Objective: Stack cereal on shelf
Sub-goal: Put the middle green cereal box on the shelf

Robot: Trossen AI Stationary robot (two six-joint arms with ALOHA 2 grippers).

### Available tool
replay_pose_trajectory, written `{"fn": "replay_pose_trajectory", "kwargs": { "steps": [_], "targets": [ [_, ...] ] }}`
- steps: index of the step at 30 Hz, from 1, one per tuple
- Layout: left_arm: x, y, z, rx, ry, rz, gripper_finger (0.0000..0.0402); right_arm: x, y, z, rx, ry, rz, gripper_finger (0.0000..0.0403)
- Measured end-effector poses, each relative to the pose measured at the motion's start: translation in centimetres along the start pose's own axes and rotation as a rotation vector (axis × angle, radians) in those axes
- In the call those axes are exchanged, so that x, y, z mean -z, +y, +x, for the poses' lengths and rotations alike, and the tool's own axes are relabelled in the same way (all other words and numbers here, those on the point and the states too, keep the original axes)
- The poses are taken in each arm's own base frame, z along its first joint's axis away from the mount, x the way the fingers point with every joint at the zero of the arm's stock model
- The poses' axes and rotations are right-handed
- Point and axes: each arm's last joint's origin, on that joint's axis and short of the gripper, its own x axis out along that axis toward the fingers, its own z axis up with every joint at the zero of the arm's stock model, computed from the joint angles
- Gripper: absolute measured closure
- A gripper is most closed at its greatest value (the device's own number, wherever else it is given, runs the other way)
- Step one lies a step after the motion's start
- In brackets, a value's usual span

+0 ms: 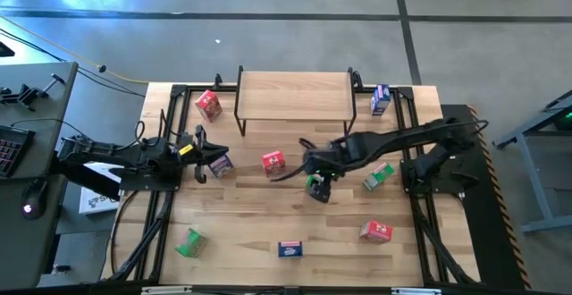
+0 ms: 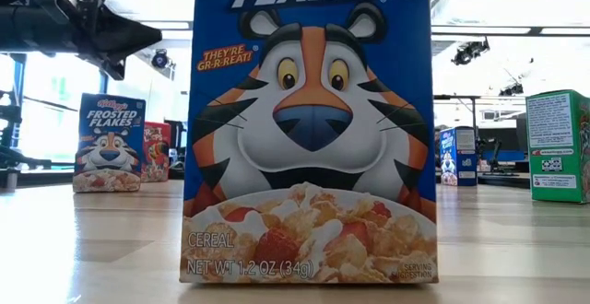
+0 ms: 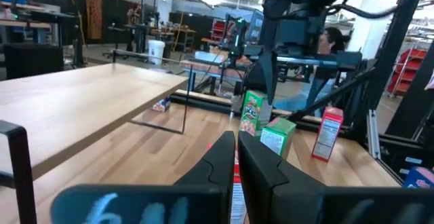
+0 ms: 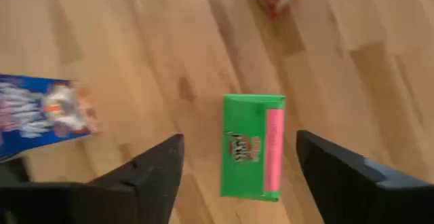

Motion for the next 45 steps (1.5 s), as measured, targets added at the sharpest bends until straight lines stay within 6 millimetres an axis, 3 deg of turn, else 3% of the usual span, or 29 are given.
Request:
{"fn": "replay_pose_trajectory", "kwargs": {
  "steps": [7,17,22,34,45],
  "targets": [
    [0.3,0.1,0.0,-0.03,0.025,0.009,0.0389,-0.6,0.6,2.9,0.068,0.114,0.018,0.0114],
    [0.5,0.2,0.0,-0.058,0.044,0.016,0.0389,0.0,0.3,4.3,0.113,0.188,0.077,0.0116],
    [0.5,0.2,0.0,-0.059,0.046,0.017,0.039,0.9,0.0,5.7,0.089,0.238,0.086,0.014],
    [0.5,0.2,0.0,-0.059,0.05,0.018,0.039,0.6,0.1,6.0,0.037,0.219,0.074,0.0218],
    [0.7,0.3,0.0,-0.063,0.066,0.024,0.039,-0.1,0.0,5.0,-0.025,0.215,0.044,0.0224]
  ]
}}
